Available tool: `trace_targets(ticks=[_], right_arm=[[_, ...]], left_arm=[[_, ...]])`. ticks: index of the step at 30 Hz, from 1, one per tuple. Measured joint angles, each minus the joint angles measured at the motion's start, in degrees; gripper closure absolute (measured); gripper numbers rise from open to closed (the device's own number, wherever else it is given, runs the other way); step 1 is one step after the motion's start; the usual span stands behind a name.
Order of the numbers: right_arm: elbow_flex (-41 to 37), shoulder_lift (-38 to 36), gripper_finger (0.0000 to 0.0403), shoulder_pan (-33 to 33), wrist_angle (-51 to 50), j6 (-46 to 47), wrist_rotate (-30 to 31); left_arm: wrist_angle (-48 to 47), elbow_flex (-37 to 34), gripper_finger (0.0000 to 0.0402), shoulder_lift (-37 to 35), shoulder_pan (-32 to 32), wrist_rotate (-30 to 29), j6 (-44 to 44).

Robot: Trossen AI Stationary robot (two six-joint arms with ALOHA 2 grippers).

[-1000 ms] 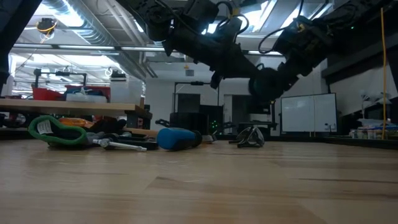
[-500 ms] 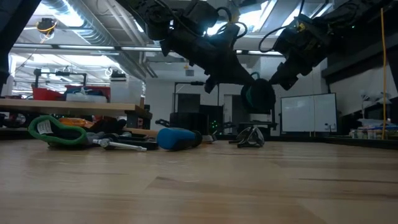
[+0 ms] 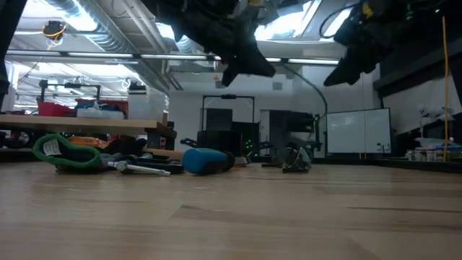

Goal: Coil cords
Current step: Coil the wire in the cable spool

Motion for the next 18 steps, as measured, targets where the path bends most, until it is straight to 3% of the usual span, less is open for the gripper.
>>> trace_targets(ticks=[6,13,18], right_arm=[[0.0,-2.9,0.0317,0.0,0.0,0.0,0.3],[0.0,-3.3,0.0317,0.1,-0.1,-0.2,5.1],[0.0,-3.2,0.0317,0.1,1.3,0.0,5.5]], left_arm=[[-1.9,-0.1,0.0402,1.0,-0.5,0.0,-0.8],[-1.7,-0.1,0.0401,1.3,-0.9,0.1,0.3],[-1.7,-0.1,0.0379,1.3,-0.9,0.0,0.3]])
